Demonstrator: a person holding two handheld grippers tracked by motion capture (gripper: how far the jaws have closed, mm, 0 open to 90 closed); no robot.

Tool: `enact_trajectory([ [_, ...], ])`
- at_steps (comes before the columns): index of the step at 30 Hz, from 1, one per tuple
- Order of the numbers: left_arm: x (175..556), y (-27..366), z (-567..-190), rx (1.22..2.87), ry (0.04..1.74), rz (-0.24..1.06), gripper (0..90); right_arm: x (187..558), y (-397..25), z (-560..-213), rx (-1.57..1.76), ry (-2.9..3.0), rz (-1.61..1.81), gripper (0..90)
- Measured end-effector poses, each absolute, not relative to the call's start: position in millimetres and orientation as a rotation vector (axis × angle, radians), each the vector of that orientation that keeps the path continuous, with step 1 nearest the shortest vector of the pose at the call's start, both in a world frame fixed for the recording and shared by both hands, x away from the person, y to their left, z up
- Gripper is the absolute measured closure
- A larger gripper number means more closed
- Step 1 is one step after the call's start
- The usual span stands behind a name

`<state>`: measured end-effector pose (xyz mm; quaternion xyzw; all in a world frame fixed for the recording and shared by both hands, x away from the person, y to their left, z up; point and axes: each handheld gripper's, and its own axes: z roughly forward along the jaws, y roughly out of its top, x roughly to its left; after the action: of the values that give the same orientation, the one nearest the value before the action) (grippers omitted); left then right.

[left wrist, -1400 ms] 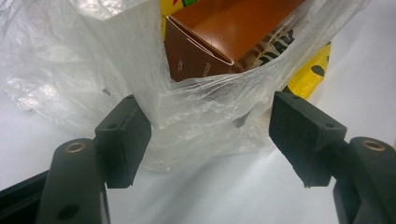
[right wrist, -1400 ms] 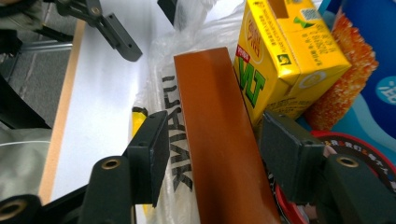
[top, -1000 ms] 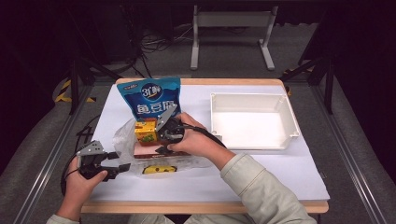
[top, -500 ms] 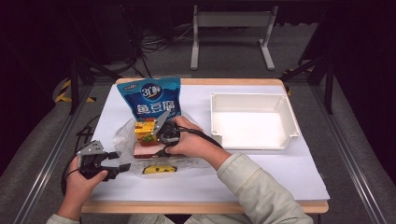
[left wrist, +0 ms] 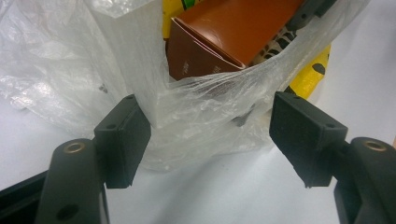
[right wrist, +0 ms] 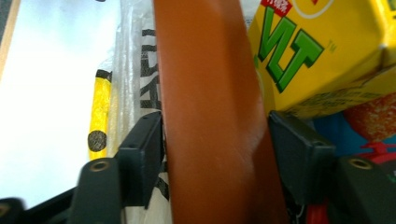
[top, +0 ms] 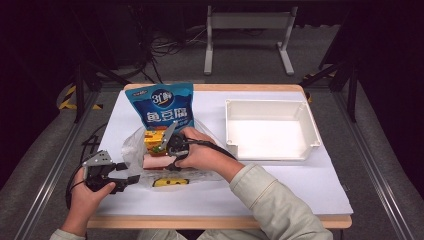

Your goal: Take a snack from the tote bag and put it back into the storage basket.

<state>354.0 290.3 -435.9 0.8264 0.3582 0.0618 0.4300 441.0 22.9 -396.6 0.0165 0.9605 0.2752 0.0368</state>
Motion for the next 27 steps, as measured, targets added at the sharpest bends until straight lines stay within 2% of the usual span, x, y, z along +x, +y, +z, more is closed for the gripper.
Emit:
enact_trajectory([
  [15,354,291,-436,2.063,0.889,0.152,30.1,438,33,-401,0.004,2.953,0.726,37.8],
  [20,354,291,-436,2.062,0.891,0.153,30.1,438,33,-399,-0.024,2.956,0.718,41.8],
  [27,354,291,-436,2.06,0.896,0.149,29.8,437,27,-390,-0.023,2.927,0.778,42.8],
])
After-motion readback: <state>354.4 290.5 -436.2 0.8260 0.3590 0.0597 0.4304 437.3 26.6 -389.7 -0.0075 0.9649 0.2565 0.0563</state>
